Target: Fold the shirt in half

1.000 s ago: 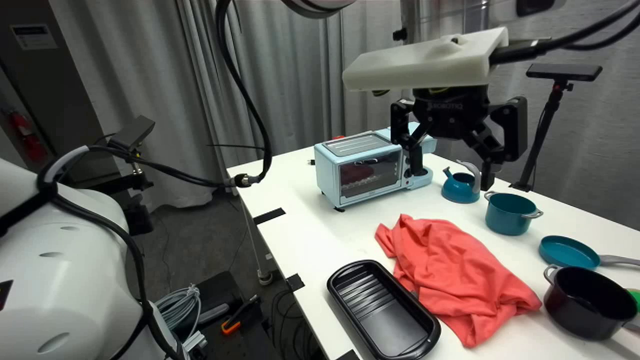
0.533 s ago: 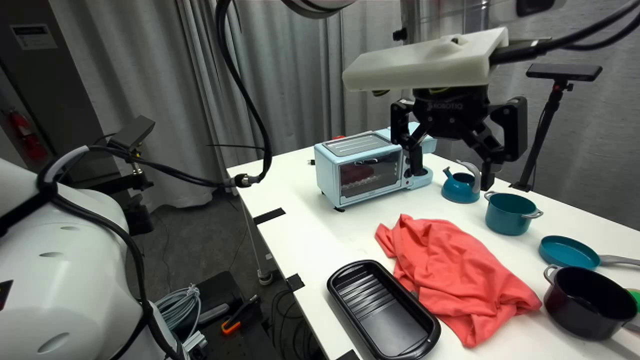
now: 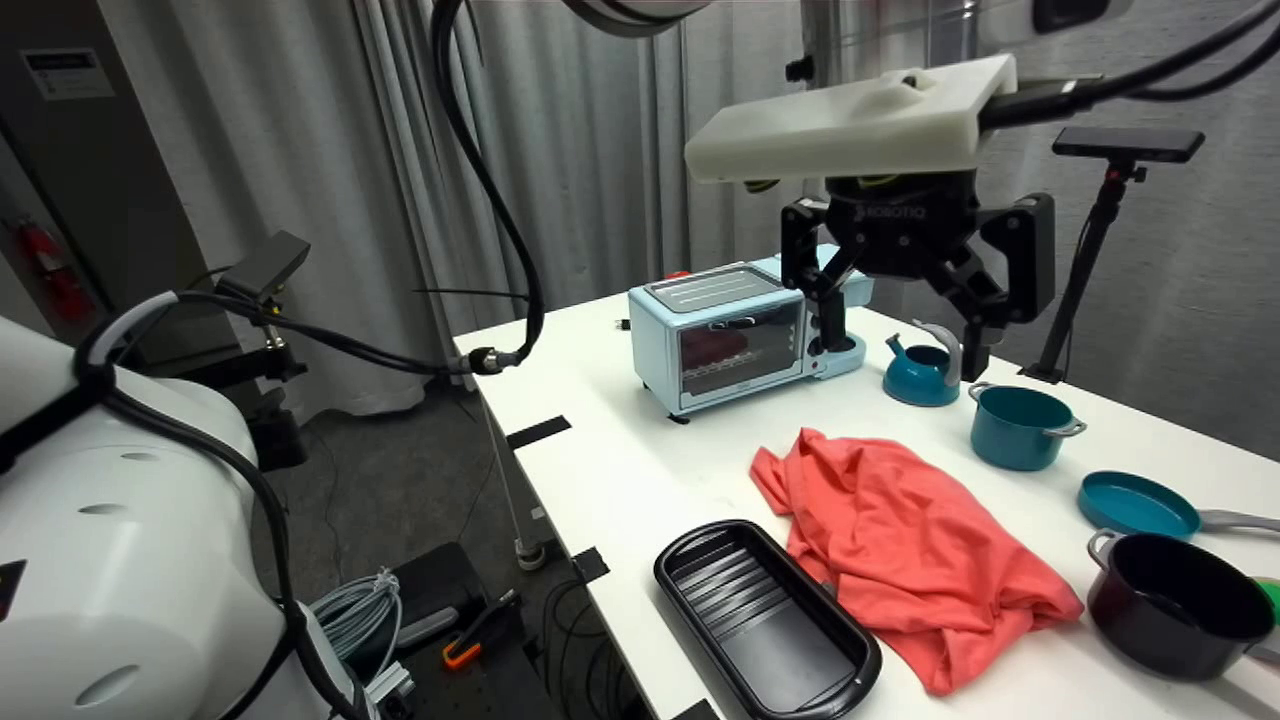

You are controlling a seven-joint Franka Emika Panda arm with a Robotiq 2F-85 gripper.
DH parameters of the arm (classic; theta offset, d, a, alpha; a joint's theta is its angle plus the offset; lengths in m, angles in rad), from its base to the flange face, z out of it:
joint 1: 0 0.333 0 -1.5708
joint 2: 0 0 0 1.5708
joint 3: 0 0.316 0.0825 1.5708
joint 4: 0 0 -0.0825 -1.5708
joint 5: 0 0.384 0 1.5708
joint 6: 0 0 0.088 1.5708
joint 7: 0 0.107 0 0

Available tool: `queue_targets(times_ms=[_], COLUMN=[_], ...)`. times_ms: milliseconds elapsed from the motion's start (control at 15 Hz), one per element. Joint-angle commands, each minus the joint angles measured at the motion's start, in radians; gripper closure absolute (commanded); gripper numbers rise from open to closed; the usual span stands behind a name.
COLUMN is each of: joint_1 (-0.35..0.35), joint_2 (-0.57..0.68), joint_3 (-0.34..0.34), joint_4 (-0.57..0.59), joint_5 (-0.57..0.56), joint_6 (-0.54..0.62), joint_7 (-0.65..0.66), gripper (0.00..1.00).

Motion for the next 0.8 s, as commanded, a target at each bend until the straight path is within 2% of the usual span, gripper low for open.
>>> queue_targets(times_ms=[0, 600, 733], joint_1=[-0.008, -0.008, 0.005], joint_2=[0.001, 0.001, 0.065], joint_3=[0.007, 0.007, 0.008], joint_4=[0.002, 0.002, 0.03], joint_5=[0.004, 0.004, 0.02], joint_6=[-0.003, -0.003, 0.028], joint_7=[-0.003, -0.003, 0.004], gripper=[0.0, 0.0, 0.0])
